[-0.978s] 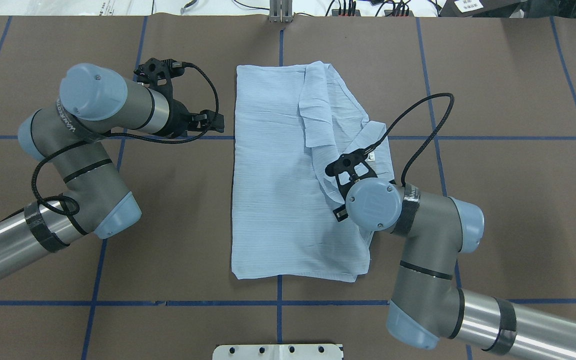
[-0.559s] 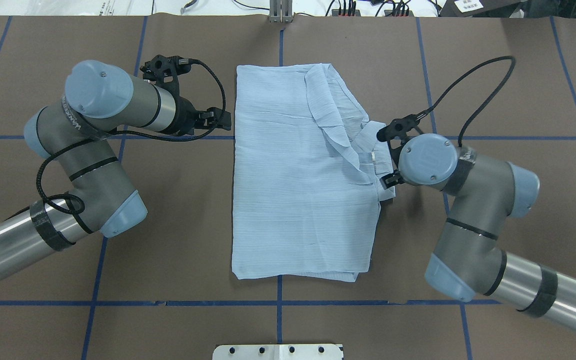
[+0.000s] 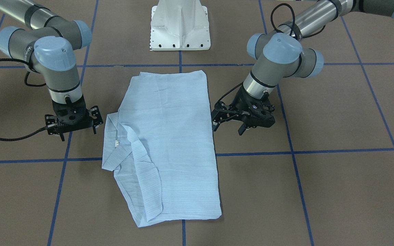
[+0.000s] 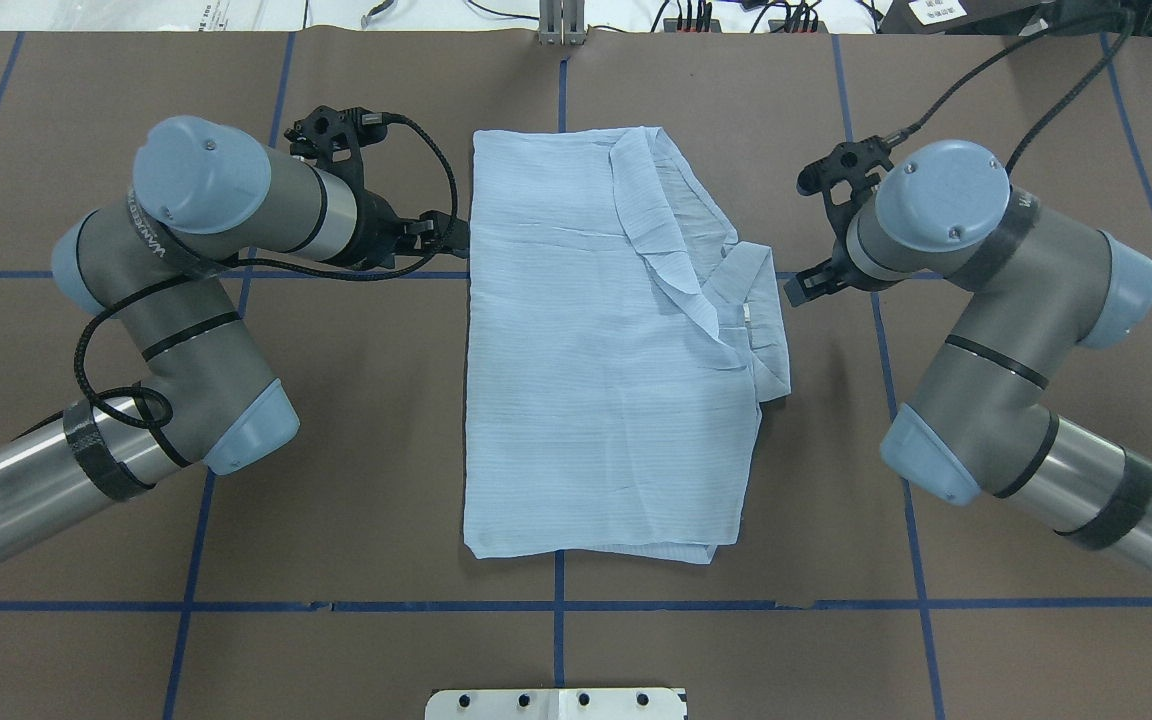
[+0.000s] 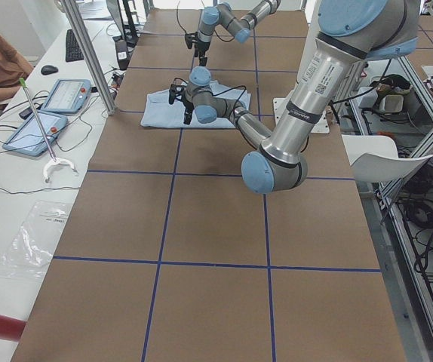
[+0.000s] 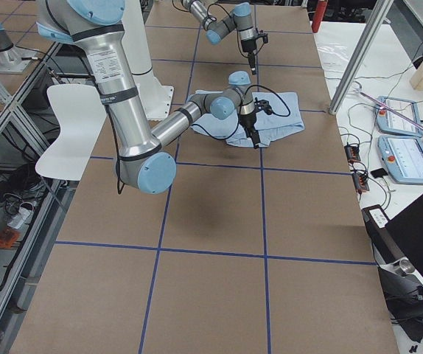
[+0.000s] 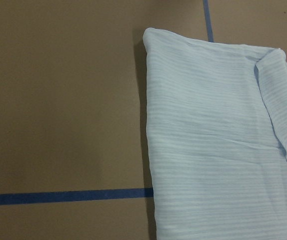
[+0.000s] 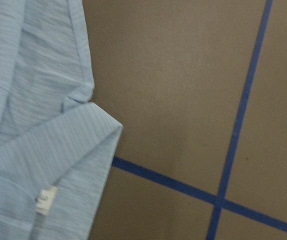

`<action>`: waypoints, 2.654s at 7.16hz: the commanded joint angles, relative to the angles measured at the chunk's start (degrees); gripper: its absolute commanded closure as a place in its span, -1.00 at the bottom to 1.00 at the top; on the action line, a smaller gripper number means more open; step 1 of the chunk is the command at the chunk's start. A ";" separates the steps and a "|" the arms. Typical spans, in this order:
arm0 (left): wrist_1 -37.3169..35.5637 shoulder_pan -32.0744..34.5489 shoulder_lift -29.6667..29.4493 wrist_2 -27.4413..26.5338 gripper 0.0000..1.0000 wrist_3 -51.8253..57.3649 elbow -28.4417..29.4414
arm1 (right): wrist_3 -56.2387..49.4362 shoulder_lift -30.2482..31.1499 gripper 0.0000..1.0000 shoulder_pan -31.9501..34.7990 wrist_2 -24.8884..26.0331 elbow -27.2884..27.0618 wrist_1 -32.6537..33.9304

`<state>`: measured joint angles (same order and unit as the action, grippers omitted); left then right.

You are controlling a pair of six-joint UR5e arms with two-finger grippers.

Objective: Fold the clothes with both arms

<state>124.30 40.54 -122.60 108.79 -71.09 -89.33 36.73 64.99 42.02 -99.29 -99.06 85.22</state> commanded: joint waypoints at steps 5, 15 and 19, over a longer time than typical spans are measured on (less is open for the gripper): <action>-0.02 0.15 0.17 -0.59 -1.00 -0.01 -1.46 | 0.62 -16.82 -1.00 -2.28 -0.38 22.68 -13.41; -0.11 0.06 -1.23 -0.59 -1.00 -0.01 -1.46 | -0.96 -14.98 -1.00 -2.91 0.06 25.41 -13.32; -0.37 0.06 -2.03 -0.51 -1.00 -1.32 -1.46 | -9.20 -12.09 -1.00 6.47 -6.16 25.41 -13.41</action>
<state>123.99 40.61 -124.49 108.21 -71.44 -90.79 30.41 51.81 45.17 -102.75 -73.66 71.88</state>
